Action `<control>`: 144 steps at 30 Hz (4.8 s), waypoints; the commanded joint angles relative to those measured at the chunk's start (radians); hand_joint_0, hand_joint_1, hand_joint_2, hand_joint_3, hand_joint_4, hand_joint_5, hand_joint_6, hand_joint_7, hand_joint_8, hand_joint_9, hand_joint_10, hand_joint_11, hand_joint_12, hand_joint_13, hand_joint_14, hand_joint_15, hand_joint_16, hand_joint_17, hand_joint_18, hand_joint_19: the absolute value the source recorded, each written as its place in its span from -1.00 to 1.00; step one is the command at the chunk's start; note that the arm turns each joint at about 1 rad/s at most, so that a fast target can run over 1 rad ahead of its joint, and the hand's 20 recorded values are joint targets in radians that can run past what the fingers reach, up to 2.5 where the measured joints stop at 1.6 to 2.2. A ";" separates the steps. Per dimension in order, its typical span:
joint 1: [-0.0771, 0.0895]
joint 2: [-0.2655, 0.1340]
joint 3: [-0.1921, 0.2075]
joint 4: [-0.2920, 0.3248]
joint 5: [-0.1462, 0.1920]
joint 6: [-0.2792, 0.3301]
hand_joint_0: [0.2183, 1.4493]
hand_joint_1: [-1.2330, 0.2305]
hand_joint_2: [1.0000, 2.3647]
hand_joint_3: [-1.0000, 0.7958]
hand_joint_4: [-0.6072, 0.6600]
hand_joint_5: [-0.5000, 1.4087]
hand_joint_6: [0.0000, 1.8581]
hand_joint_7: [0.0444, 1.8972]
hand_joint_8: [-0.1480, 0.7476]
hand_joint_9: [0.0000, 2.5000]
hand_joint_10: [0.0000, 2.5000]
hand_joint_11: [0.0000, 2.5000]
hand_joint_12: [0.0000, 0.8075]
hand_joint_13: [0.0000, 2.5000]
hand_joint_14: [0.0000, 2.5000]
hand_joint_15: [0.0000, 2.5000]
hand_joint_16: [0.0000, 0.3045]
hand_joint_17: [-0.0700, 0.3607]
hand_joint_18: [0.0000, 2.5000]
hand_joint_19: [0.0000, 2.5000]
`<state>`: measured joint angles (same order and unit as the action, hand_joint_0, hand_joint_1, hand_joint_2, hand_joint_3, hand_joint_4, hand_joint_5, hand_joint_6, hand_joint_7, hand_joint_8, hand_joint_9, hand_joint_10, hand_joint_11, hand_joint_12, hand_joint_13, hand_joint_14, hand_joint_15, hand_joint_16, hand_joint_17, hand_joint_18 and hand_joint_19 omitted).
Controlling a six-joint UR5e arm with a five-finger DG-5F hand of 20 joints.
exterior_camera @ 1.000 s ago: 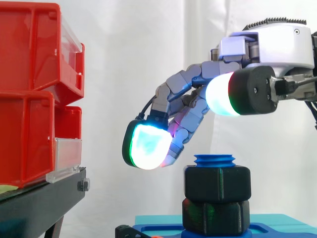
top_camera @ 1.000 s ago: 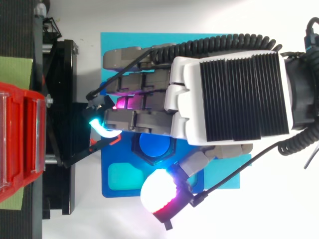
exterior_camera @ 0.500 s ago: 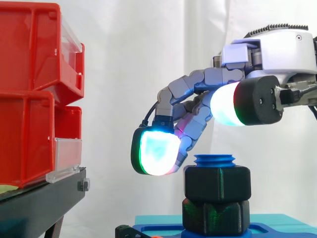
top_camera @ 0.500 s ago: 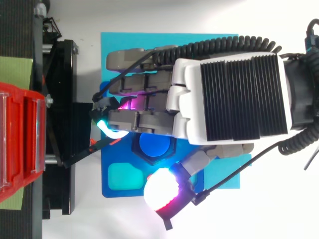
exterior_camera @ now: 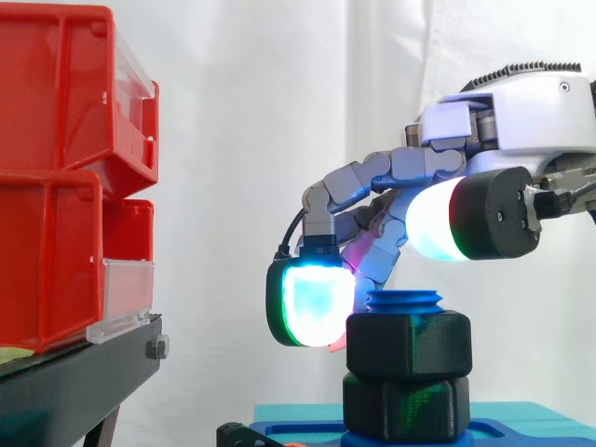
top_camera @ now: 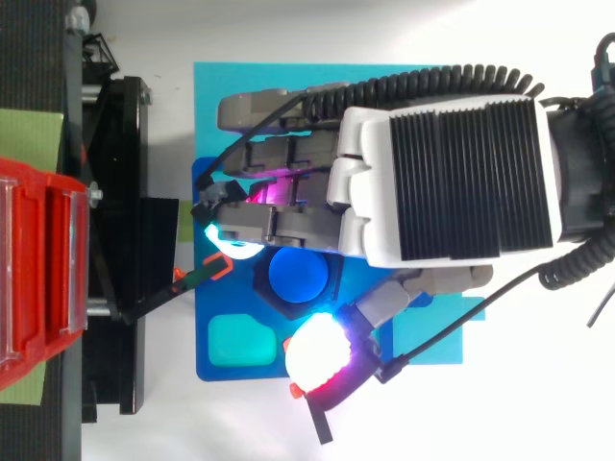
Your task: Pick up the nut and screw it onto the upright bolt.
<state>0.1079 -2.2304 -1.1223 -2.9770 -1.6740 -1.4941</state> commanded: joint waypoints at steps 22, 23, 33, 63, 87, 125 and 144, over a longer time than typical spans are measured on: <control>-0.031 0.000 -0.004 -0.034 -0.007 -0.002 -0.50 0.40 -1.00 -0.44 0.13 -0.50 -0.26 0.30 -0.07 -0.17 -1.00 -1.00 -0.50 -0.34 -1.00 -1.00 -0.85 -0.43 -0.60 -0.99; -0.031 0.000 -0.004 -0.034 -0.007 -0.002 -0.50 0.40 -1.00 -0.44 0.14 -0.50 -0.26 0.29 -0.08 -0.17 -1.00 -1.00 -0.50 -0.33 -1.00 -1.00 -0.85 -0.44 -0.60 -0.99; -0.045 0.000 -0.004 -0.039 -0.024 -0.002 -0.50 0.39 -1.00 -0.44 0.19 -0.49 -0.30 0.35 -0.05 -0.10 -1.00 -1.00 -0.53 -0.27 -1.00 -1.00 -0.86 -0.45 -0.53 -0.96; -0.039 0.000 0.022 0.015 -0.046 0.000 -0.53 0.43 -1.00 -0.44 0.30 -0.56 -0.46 -0.23 -0.15 -0.23 -1.00 -1.00 -0.47 -0.37 -1.00 -1.00 -0.82 -0.39 -0.63 -0.99; -0.010 0.000 -0.017 0.056 -0.023 0.015 -0.53 0.44 -1.00 -0.44 0.23 -0.51 -0.46 0.26 -0.13 -0.26 -1.00 -1.00 -0.46 -0.40 -1.00 -1.00 -0.83 -0.40 -0.66 -1.00; -0.065 0.000 -0.014 -0.002 -0.044 0.011 -0.50 0.40 -1.00 -0.44 0.23 -0.47 -0.46 0.54 -0.08 -0.12 -1.00 -1.00 -0.52 -0.29 -1.00 -1.00 -0.85 -0.43 -0.54 -0.95; -0.030 0.000 0.016 0.036 -0.027 0.014 -0.53 0.43 -1.00 -0.44 0.32 -0.55 -0.46 -0.21 -0.15 -0.21 -1.00 -1.00 -0.48 -0.36 -1.00 -1.00 -0.82 -0.39 -0.63 -0.99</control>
<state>0.0668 -2.2303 -1.1064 -2.9561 -1.7087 -1.4823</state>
